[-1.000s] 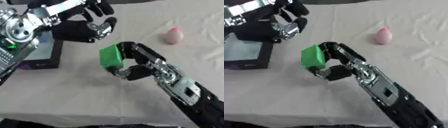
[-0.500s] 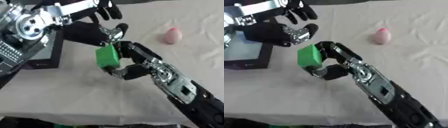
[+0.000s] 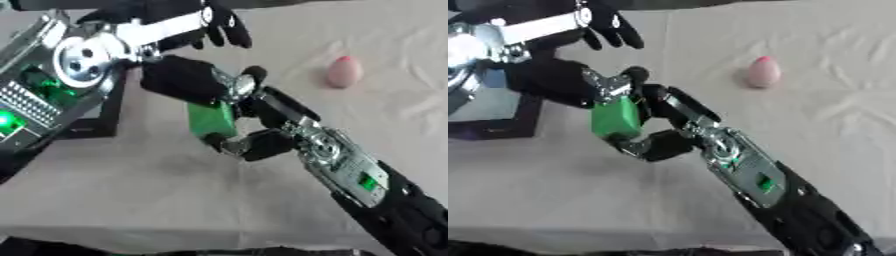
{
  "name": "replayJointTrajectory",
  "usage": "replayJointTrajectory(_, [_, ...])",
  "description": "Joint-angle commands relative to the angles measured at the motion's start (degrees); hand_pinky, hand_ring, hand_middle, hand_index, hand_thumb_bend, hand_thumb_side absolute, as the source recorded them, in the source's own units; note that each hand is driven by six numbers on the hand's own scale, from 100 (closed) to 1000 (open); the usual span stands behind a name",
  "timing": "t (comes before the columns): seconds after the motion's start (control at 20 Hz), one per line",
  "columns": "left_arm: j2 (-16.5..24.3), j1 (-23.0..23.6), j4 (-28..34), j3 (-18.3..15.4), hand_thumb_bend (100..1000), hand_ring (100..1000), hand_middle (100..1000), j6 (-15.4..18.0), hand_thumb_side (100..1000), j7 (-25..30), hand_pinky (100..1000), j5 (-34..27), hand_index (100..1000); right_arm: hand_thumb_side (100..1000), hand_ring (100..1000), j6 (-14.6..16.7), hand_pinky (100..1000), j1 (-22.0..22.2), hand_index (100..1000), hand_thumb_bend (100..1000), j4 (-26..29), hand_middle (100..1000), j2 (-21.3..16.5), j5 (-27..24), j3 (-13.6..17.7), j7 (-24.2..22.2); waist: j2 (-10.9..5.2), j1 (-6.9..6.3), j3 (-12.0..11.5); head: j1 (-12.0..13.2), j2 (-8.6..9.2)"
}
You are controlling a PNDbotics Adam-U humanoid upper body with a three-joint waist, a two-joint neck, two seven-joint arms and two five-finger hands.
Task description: Pick up the objects with one hand, pass them to the other hand, and then place them into the box on the other side of the table.
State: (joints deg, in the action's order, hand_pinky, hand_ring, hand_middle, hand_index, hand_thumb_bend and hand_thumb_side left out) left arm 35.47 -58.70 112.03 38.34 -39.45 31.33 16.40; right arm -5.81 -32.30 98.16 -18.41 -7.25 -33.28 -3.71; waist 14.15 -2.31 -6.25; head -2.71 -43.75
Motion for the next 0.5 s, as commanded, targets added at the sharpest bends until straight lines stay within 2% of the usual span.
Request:
replayJointTrajectory(0.05, [1.1, -1.1, -1.0, 0.0, 239, 841, 790, -5.2, 656, 7.2, 821, 1.3, 835, 100, 593, 0.0, 604, -1.1, 590, 100, 1.1, 546, 0.0, 0.4, 0.0, 0.2, -1.59, 0.11, 0.1, 0.1, -0.37])
replayJointTrajectory(0.2, [0.7, -1.1, -2.8, 0.5, 249, 856, 804, -5.1, 674, 11.0, 844, 2.7, 851, 100, 597, -0.1, 604, -1.2, 589, 100, 1.2, 546, 0.0, 0.5, -0.2, 0.1, -1.55, 0.11, 0.1, 0.1, -0.37])
replayJointTrajectory(0.35, [0.2, -1.3, -4.4, 0.5, 250, 858, 802, -5.2, 644, 15.0, 842, 5.0, 853, 100, 599, -0.1, 601, -1.2, 589, 100, 1.2, 545, 0.0, 0.6, -0.3, 0.0, -1.55, 0.12, 0.2, 0.1, -0.37])
replayJointTrajectory(0.5, [-0.4, -1.5, -4.9, 0.0, 268, 858, 801, -5.3, 672, 16.7, 841, 6.9, 853, 100, 599, -0.2, 598, -1.3, 588, 100, 1.3, 552, 0.1, 0.6, -0.4, 0.0, -1.55, 0.13, 0.2, 0.1, -0.37])
